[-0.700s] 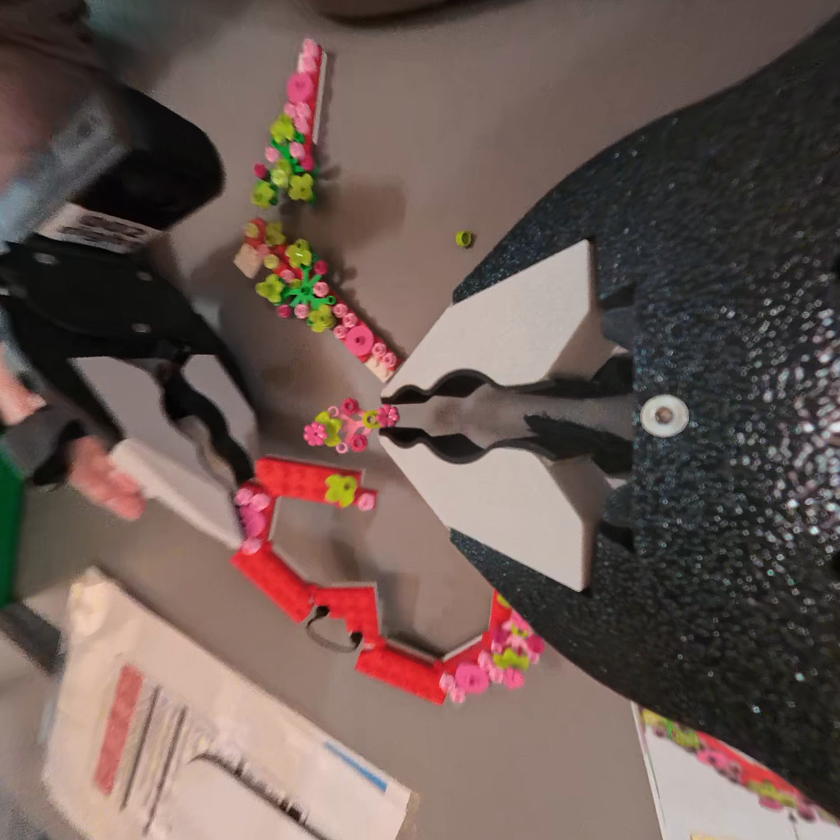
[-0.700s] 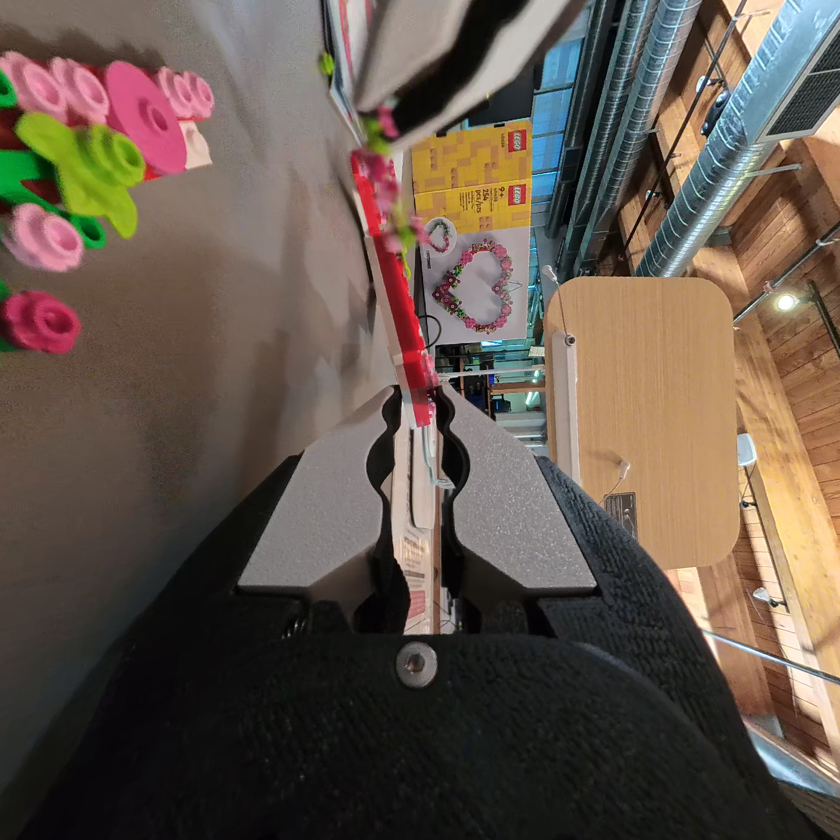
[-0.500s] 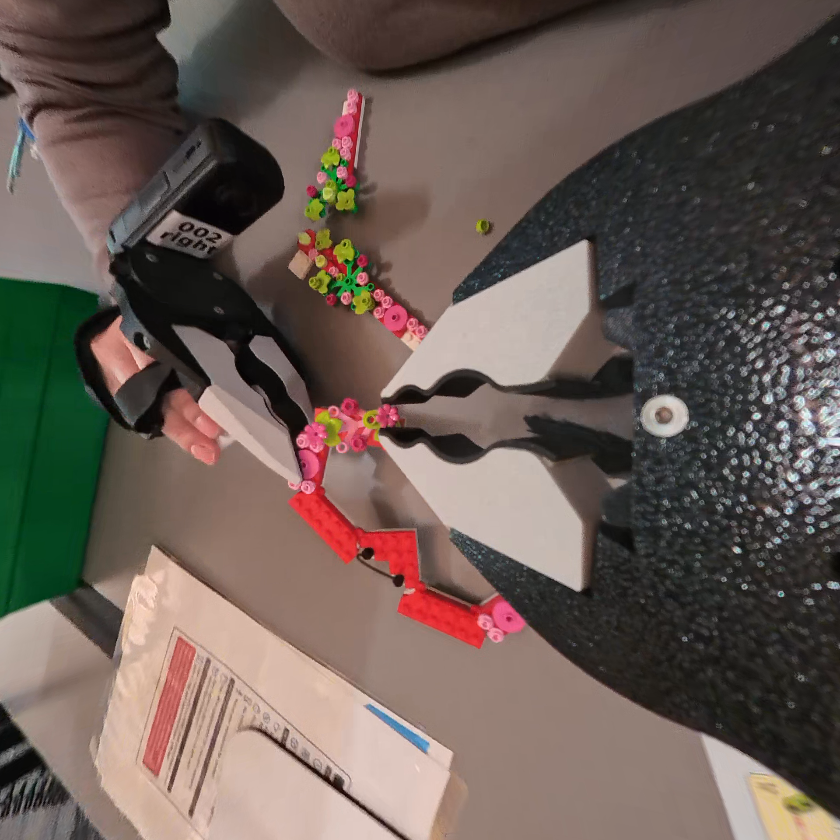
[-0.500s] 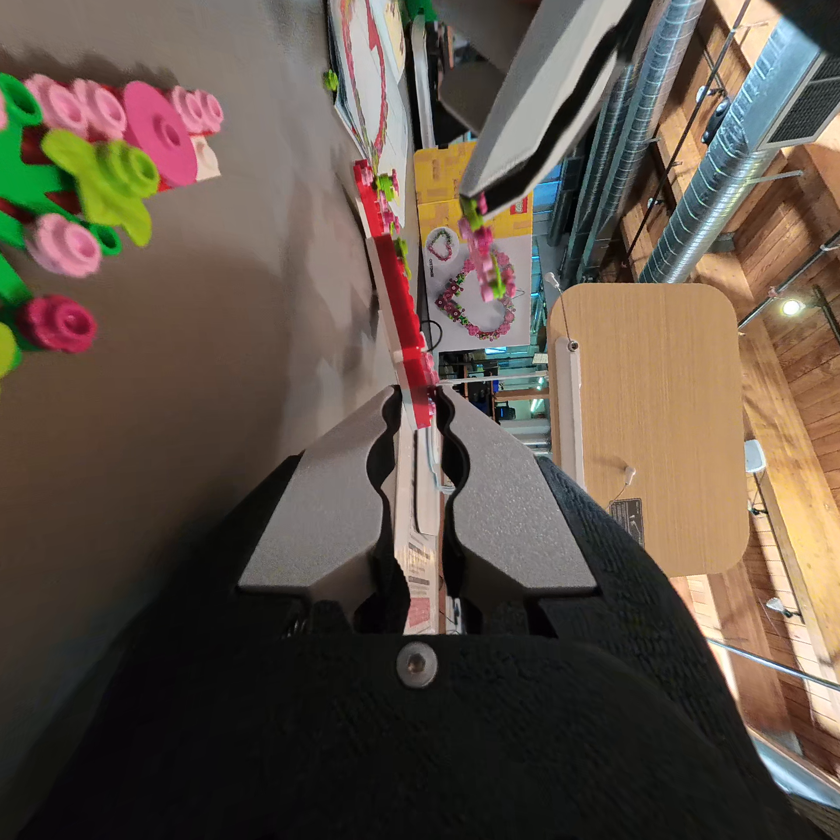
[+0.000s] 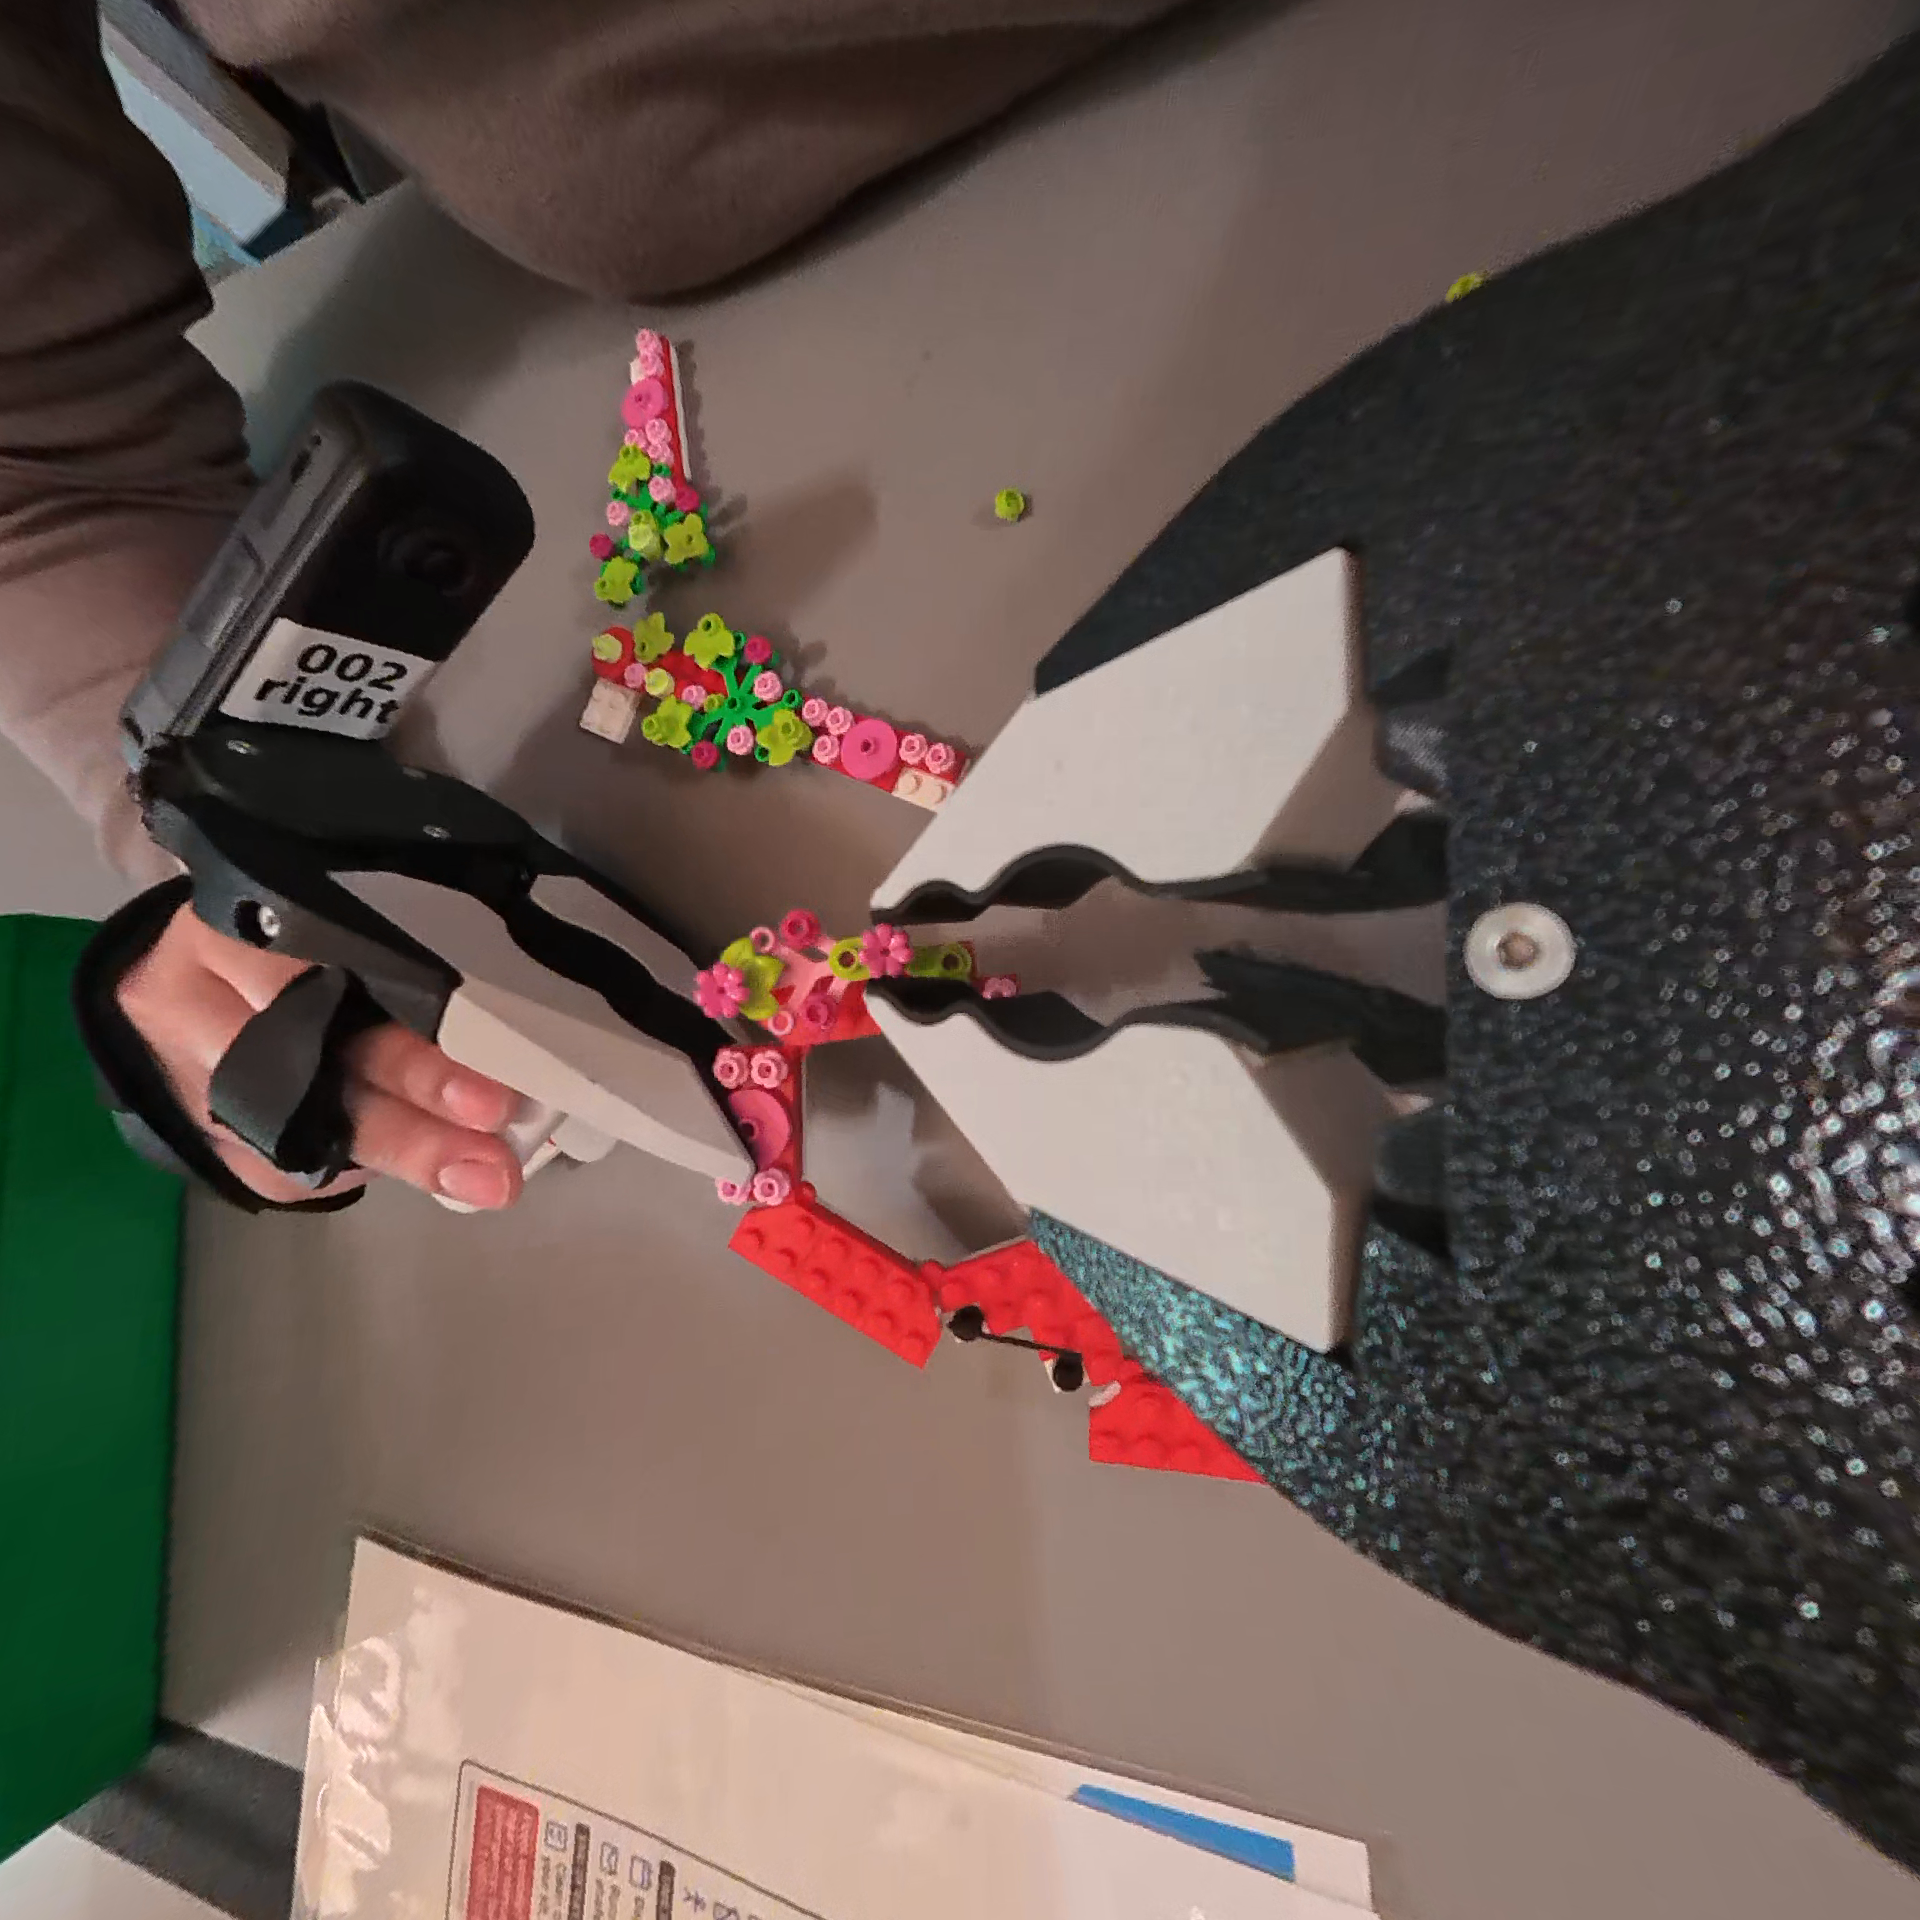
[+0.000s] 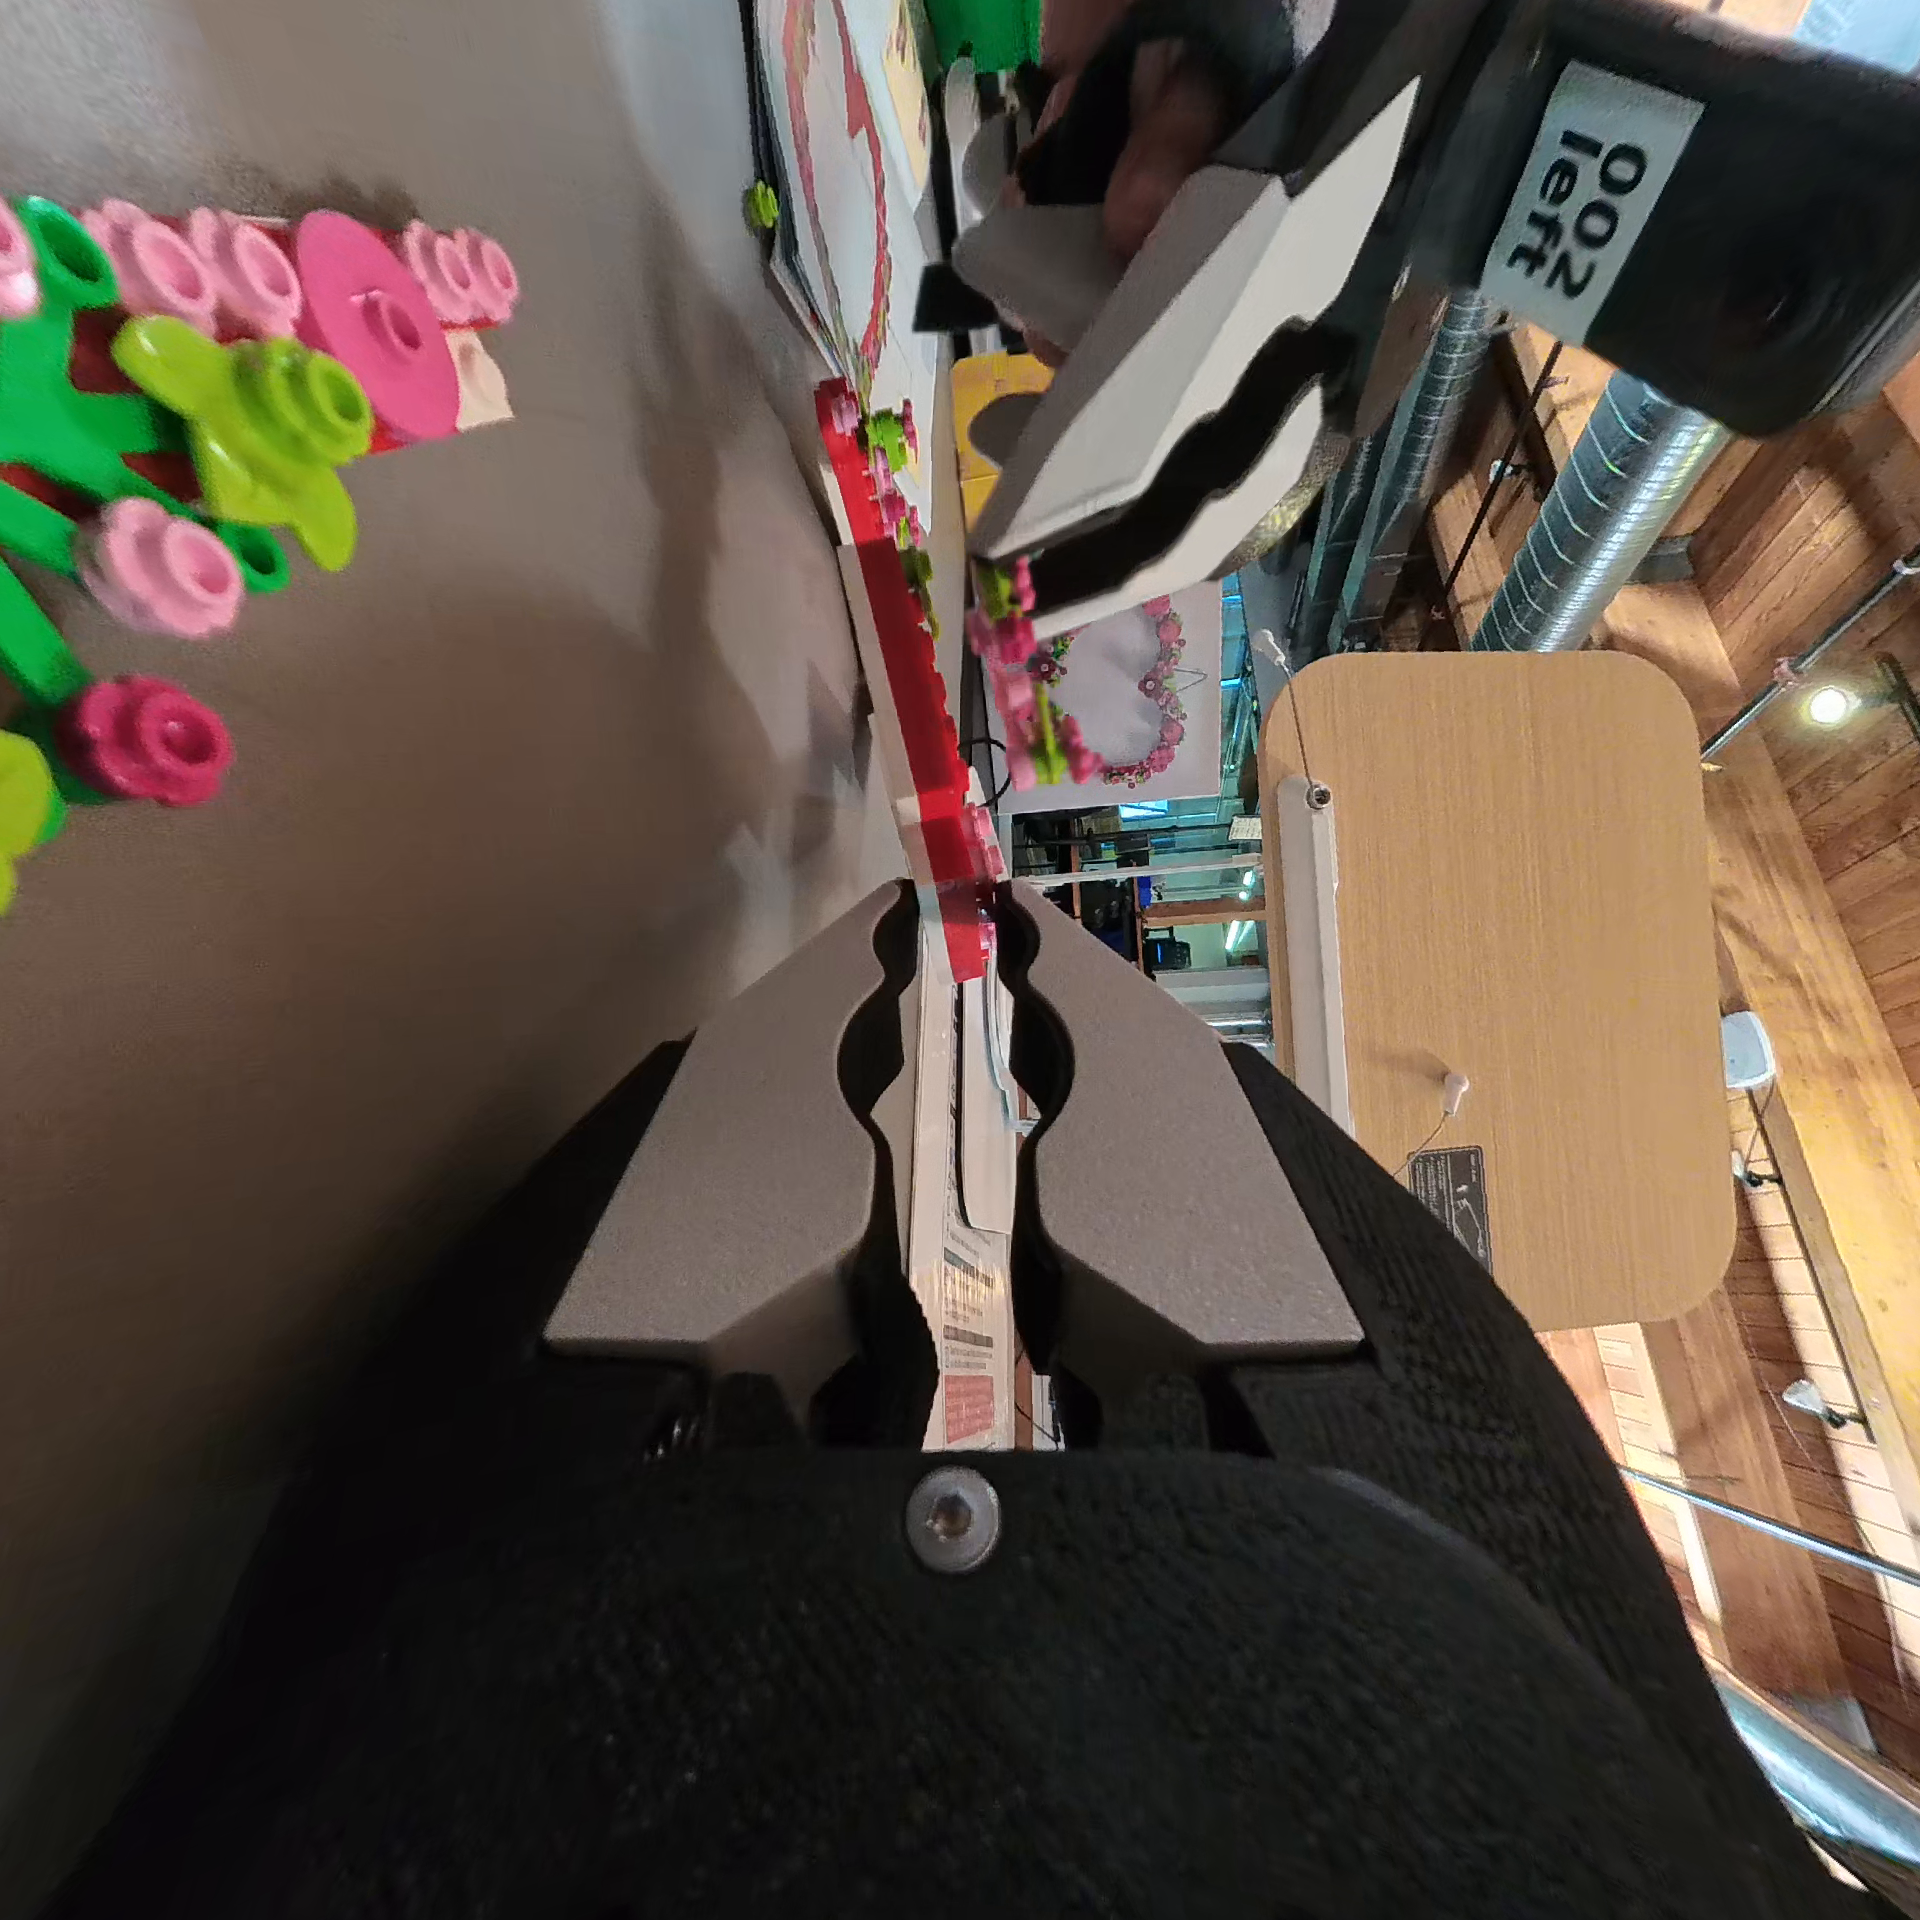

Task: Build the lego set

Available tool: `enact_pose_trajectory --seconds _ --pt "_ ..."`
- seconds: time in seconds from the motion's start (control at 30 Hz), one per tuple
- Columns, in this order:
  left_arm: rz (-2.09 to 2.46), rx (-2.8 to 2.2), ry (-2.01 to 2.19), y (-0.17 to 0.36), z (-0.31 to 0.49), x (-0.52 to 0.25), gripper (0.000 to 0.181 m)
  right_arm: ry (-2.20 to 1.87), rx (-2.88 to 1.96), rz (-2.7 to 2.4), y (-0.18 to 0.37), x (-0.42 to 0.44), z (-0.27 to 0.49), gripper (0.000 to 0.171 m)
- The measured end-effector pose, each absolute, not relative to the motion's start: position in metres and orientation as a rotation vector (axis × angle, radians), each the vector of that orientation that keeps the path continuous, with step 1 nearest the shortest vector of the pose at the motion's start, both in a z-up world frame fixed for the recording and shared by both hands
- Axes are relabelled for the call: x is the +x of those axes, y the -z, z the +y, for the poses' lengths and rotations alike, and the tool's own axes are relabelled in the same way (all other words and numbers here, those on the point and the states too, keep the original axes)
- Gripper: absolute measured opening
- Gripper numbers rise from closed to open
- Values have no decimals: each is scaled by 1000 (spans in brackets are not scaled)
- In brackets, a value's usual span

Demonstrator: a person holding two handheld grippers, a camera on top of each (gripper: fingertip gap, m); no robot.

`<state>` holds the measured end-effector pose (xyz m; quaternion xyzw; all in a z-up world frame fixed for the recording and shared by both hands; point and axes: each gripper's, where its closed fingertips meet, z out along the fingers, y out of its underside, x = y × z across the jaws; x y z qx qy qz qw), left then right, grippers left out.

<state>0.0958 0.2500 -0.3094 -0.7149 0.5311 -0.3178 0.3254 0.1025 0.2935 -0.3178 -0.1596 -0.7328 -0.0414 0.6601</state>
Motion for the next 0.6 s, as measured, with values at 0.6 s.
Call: enact_pose_trajectory --seconds 0.6 --pt "1417 -1843 814 319 251 96 8 106 -347 -1668 319 102 292 13"
